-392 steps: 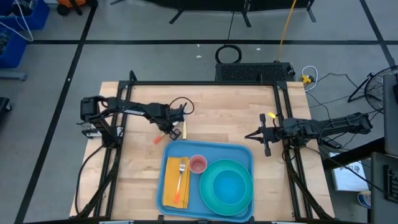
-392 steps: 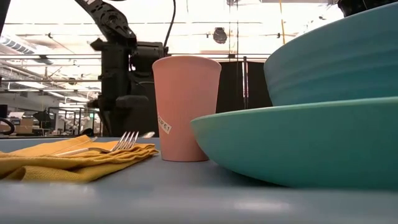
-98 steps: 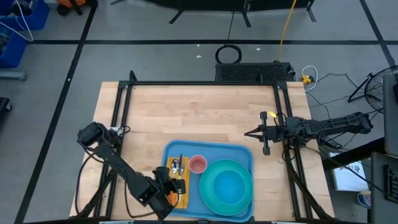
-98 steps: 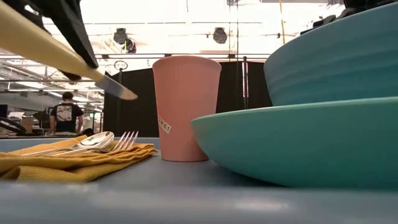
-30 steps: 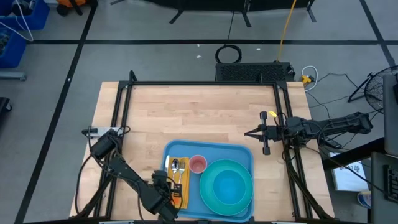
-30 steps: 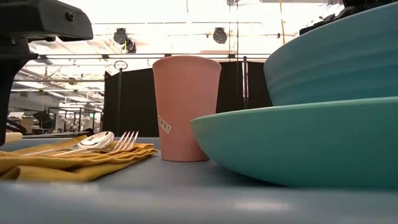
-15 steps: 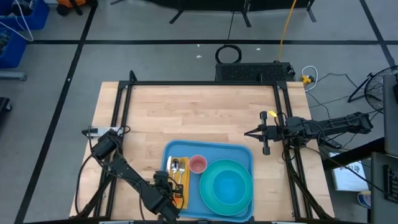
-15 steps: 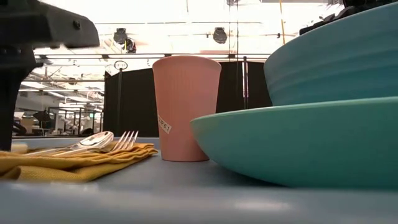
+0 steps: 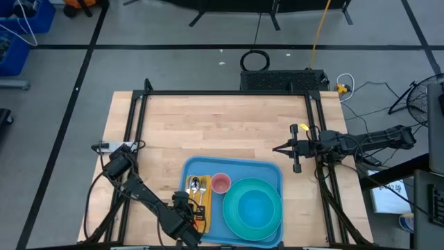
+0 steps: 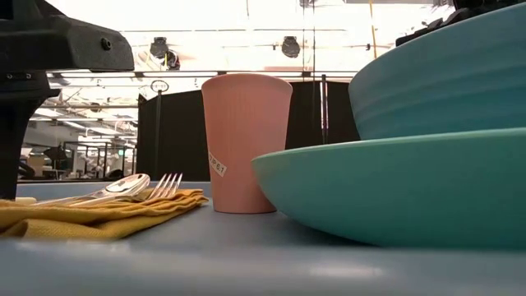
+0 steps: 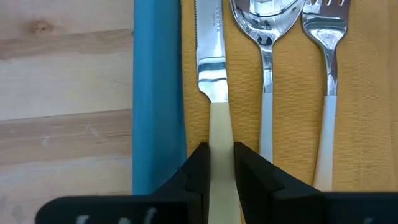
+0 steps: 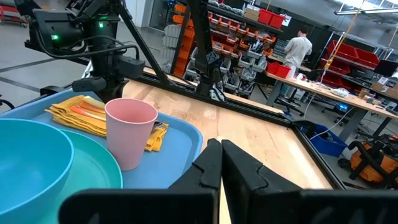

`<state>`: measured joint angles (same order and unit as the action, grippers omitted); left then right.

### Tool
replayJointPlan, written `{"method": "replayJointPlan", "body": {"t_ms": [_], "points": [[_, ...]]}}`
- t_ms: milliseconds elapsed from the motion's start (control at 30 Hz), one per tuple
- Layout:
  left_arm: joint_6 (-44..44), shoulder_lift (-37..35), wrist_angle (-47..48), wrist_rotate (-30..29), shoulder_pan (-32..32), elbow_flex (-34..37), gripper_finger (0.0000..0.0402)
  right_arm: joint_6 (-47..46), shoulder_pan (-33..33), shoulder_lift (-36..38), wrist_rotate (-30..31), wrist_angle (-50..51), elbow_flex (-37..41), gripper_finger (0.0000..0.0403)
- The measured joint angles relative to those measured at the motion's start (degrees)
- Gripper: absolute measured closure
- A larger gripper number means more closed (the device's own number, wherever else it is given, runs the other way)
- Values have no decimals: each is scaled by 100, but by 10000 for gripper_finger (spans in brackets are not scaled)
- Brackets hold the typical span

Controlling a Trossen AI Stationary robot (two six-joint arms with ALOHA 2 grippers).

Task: Set up tray
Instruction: Put the yellow knife to the left of the orange spoon on the yellow napkin on the blue serving tray, then return to Home Position

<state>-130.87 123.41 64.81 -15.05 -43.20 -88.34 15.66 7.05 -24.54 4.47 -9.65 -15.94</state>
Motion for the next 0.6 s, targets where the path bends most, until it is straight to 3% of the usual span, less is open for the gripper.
{"method": "replayJointPlan", "body": {"t_ms": [333, 600], "points": [[7, 18, -42, -42, 0, 9, 288, -1, -1, 1, -2, 1, 0, 403], [234, 36, 22, -79, 8, -80, 270, 0, 0, 0, -2, 2, 0, 403]]}}
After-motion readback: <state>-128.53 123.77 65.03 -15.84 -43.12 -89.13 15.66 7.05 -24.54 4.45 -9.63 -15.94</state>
